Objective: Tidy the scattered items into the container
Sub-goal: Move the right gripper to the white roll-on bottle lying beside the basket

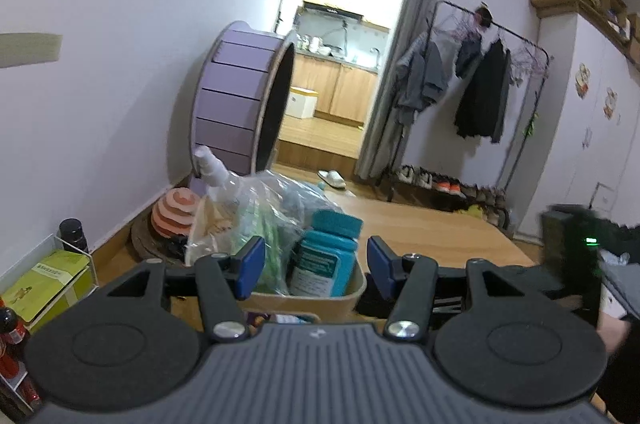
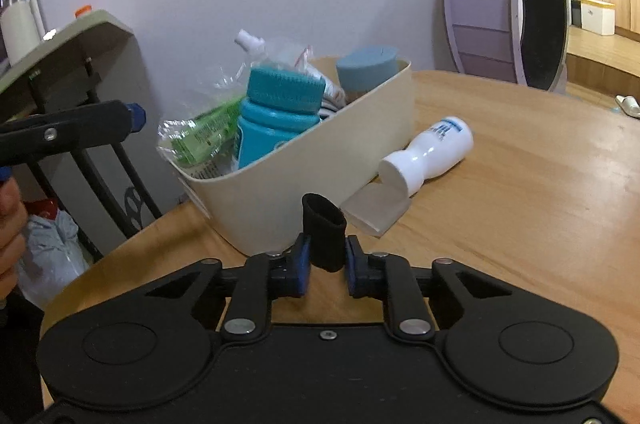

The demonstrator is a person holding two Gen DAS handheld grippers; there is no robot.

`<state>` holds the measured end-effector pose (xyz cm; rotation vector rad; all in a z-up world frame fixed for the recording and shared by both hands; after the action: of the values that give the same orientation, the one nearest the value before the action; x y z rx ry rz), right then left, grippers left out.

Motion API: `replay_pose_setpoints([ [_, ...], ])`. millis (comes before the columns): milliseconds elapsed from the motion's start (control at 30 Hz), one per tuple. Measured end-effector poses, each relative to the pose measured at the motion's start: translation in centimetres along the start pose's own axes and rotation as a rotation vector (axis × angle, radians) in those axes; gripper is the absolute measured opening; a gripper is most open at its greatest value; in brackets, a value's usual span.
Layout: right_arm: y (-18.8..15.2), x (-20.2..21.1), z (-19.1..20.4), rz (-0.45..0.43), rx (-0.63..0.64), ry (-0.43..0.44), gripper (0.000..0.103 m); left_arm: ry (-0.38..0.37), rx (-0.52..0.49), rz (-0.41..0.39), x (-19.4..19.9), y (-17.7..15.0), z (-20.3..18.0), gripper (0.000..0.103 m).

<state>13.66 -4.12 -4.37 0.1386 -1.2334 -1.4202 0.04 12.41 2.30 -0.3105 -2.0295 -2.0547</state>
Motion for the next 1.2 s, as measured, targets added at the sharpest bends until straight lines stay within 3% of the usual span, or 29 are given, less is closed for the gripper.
replay_pose_setpoints([
  [333,3.3,6.7,3.7,-0.154,0.057,0.075,0.014,0.066,0.076,-0.061,1.3,0.8,2.3,0.055],
  [600,3.6,2.2,6.6,-0.078,0.086,0.112,0.015,0.086,0.088,-0.093,1.8,1.2,2.8,0.055],
  [700,3.2,1.5,6.7,-0.076,0.082,0.096,0.027,0.079,0.097,-0.101,2.1,1.3,2.9,0.055],
  [767,3.2,2.2,6.5,-0.097,0.071,0.097,0.043,0.073,0.097,-0.101,2.1,1.4,2.9,0.055],
  [800,3.2,2.7,6.2,-0.11,0.068,0.093,0.046,0.068,0.097,-0.099,2.1,1.4,2.8,0.055],
  [1000,4.2,5.7,2.9,-0.178,0.024,0.02,0.058,0.021,0.053,-0.067,1.4,1.1,1.3,0.055],
  [1200,4.5,4.9,-1.5,-0.157,-0.06,-0.09,0.063,-0.01,0.021,-0.055,0.7,1.0,-0.1,0.055],
])
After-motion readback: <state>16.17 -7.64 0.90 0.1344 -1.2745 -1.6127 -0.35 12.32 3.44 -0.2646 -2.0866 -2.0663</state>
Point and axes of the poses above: each gripper's, at about its wrist camera, not at the fingertips, and x roughly against the way its jaws point, z to its left, y to its top, the point moved 5 cm from there along -x, roughly the way its jaws point, and after that the axes turned 15 degrees about -x, right-handed, at the moved point
